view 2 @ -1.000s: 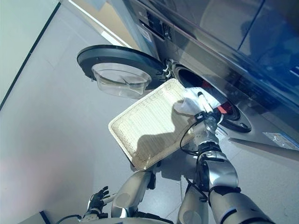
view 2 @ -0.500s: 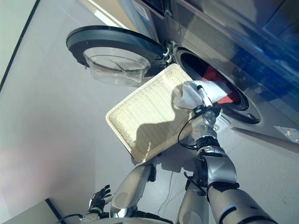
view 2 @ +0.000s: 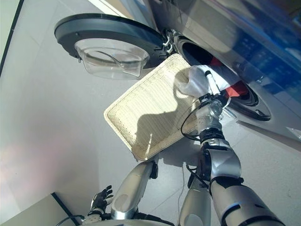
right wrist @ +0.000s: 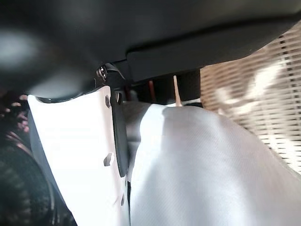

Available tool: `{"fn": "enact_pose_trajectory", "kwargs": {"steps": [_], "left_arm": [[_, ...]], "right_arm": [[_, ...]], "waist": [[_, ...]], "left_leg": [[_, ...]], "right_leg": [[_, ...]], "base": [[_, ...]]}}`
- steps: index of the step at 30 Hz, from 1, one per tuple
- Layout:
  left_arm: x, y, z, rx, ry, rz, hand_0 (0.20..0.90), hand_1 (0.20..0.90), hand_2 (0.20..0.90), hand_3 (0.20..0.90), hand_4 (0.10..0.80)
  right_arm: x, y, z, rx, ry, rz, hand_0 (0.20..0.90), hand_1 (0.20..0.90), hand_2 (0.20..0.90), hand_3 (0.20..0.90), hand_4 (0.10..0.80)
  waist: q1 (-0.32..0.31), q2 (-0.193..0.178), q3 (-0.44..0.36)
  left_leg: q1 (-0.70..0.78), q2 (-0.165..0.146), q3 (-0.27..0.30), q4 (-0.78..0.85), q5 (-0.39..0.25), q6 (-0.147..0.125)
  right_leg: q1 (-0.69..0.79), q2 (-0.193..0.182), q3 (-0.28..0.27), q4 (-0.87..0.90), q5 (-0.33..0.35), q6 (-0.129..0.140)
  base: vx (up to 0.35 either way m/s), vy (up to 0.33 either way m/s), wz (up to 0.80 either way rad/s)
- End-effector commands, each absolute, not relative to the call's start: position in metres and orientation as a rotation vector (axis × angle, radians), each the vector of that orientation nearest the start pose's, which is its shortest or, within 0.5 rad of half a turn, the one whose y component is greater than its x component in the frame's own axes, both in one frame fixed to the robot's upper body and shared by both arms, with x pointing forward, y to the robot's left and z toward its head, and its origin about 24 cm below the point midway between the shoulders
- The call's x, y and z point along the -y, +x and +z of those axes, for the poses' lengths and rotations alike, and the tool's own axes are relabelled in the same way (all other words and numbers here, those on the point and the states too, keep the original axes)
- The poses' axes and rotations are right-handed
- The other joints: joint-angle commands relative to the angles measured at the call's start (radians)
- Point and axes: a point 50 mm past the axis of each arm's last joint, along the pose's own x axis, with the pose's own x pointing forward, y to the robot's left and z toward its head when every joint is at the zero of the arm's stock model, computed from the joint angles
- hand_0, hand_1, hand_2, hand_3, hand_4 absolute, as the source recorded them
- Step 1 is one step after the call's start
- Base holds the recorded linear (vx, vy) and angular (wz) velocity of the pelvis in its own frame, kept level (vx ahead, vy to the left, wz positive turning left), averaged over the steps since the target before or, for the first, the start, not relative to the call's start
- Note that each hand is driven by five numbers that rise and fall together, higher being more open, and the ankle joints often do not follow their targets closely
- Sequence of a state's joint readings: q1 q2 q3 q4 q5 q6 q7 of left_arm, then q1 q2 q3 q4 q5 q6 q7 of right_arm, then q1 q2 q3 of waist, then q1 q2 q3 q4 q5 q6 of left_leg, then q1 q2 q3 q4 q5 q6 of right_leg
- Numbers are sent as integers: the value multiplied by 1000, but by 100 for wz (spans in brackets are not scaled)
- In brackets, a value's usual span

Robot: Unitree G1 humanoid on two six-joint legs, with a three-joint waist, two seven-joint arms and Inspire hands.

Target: Pick up the clothes and place them into the washing machine

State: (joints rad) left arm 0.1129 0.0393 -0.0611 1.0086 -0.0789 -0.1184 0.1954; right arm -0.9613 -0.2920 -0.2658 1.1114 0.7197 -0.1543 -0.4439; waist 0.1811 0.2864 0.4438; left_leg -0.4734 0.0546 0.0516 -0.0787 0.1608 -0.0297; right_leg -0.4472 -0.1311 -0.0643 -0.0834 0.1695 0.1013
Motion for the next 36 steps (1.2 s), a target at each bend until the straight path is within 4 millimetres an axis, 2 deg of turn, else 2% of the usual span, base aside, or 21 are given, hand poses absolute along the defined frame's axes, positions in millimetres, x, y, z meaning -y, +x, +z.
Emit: {"fn": "enact_pose_trajectory", "kwargs": {"steps": [1,10,15,16,17,19,21,23,25,26,27,28,36], "left_arm": [[-154,103,-157,-992,88,162,900,900,900,900,800],[-165,102,-155,-977,93,218,900,900,900,900,800],[-169,101,-154,-967,93,248,900,900,900,900,800],[-169,101,-154,-967,92,247,900,900,900,900,800],[-170,99,-154,-967,93,255,900,900,900,900,800],[-169,99,-154,-965,91,258,900,900,900,900,800],[-169,99,-154,-964,88,261,900,900,900,900,800],[-170,96,-154,-961,83,272,900,900,900,900,800],[-168,95,-154,-964,79,272,900,900,900,900,800],[-167,95,-154,-963,73,270,900,900,900,900,800],[-167,95,-154,-963,72,271,900,900,900,900,800],[-166,95,-154,-965,69,268,900,900,900,900,800],[-164,89,-158,-997,56,273,900,900,900,900,800]], "right_arm": [[255,401,230,339,670,-610,200,200,200,200,300],[288,381,304,573,508,-667,200,200,200,200,300],[298,366,342,689,374,-685,200,200,200,200,300],[298,366,342,689,373,-686,200,200,200,200,300],[302,359,358,731,322,-696,200,200,200,200,300],[304,351,380,783,262,-698,200,200,200,200,300],[303,349,387,801,248,-698,200,200,200,200,300],[300,339,408,867,197,-683,200,200,200,200,300],[297,338,412,877,184,-675,200,200,200,200,300],[296,339,414,873,175,-671,354,354,354,354,410],[295,340,414,874,175,-670,538,538,538,538,541],[295,341,413,864,185,-668,900,900,900,900,800],[291,352,400,808,253,-653,900,900,900,900,800]], "waist": [[-38,234,76],[-64,234,76],[-86,234,76],[-86,234,76],[-89,234,76],[-96,234,76],[-99,234,76],[-108,234,76],[-109,234,76],[-110,234,76],[-111,234,76],[-112,234,76],[-108,234,76]], "left_leg": [[-56,86,-40,116,-20,-162],[-14,89,-21,71,-23,-156],[7,95,-16,56,-25,-157],[8,94,-16,55,-25,-157],[16,96,-16,51,-25,-159],[27,99,-16,46,-25,-164],[30,100,-15,45,-25,-165],[46,105,-16,41,-27,-165],[48,107,-17,38,-28,-165],[51,110,-17,34,-28,-167],[52,110,-17,33,-28,-167],[54,112,-17,32,-27,-167],[63,113,-14,17,-28,-161]], "right_leg": [[99,-116,57,-4,-43,-33],[100,-125,72,-4,-62,-20],[102,-122,69,-4,-67,-15],[102,-123,69,-4,-68,-15],[107,-125,67,-4,-71,-13],[111,-128,67,-4,-72,-9],[112,-129,67,-4,-72,-8],[122,-121,65,-4,-75,-8],[122,-119,64,-4,-75,-7],[123,-117,64,-4,-75,-8],[123,-117,64,-4,-76,-8],[124,-114,64,-4,-76,-9],[130,-119,63,-4,-75,-9]], "base": [[47,24,4],[21,13,-1],[3,0,-2],[-10,-5,-4],[-10,-9,-4],[-5,-6,-2],[0,0,0],[0,0,0],[0,0,0],[0,0,0],[0,0,0],[0,0,0],[0,0,0]]}}
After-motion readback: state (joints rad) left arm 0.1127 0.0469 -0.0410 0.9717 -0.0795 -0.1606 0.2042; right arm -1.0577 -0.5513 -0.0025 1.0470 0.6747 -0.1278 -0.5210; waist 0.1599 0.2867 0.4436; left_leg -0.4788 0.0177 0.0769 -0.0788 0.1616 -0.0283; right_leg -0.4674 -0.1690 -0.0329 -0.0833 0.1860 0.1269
